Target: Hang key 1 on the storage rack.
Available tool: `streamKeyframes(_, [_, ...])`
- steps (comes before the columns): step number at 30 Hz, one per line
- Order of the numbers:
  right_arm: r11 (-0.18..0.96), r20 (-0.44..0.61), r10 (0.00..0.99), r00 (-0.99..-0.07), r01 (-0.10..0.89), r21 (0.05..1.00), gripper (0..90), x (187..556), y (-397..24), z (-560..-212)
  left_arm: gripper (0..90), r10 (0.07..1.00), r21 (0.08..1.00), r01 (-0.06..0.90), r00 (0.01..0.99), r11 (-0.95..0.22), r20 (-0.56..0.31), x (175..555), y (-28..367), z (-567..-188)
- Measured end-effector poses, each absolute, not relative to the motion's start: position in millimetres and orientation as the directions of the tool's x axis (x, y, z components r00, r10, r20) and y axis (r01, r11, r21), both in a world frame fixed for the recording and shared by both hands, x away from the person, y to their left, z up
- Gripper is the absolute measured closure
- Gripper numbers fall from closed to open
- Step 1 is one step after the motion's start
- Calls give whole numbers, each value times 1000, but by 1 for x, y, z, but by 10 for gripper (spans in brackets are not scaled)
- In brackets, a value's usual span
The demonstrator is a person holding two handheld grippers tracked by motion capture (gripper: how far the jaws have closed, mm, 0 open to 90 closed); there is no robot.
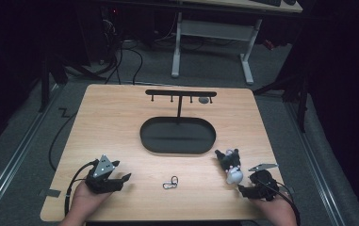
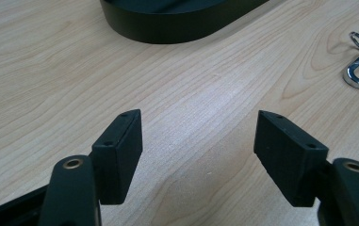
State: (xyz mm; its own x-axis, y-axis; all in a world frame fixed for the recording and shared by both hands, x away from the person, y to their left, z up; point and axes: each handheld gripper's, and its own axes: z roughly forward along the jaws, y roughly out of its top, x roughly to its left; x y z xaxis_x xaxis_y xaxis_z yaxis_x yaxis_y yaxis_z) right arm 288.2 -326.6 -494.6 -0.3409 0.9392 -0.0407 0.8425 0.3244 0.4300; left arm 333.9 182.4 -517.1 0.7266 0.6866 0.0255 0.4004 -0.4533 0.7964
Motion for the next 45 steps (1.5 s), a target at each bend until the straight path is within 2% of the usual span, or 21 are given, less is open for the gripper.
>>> streamKeyframes(7, [335, 10, 935, -355, 889, 313, 182, 296, -315, -490, 337, 685, 791, 404, 728, -461, 27, 333, 183, -518])
streamKeyframes(17, [366, 17, 926, -378, 906, 213, 143, 311, -301, -476, 338, 689, 794, 409, 725, -451, 18, 333, 185, -518])
streamKeyframes(24, [365, 28, 927, -375, 916, 165, 52, 325, -291, -471, 338, 684, 793, 403, 729, -456, 23, 334, 184, -518])
streamKeyframes(27, [353, 18, 933, -360, 923, 153, 39, 334, -289, -471, 338, 678, 793, 396, 734, -462, 28, 334, 184, -517])
streamKeyframes(30, [341, 23, 937, -349, 927, 158, 47, 345, -289, -472, 338, 676, 795, 392, 736, -462, 30, 334, 184, -517])
streamKeyframes(35, [320, 10, 946, -325, 934, 160, 123, 358, -287, -478, 338, 666, 790, 385, 745, -478, 39, 334, 181, -518])
streamKeyframes(45, [295, 16, 953, -301, 943, 156, 192, 370, -286, -493, 337, 655, 792, 371, 754, -484, 48, 334, 179, -517])
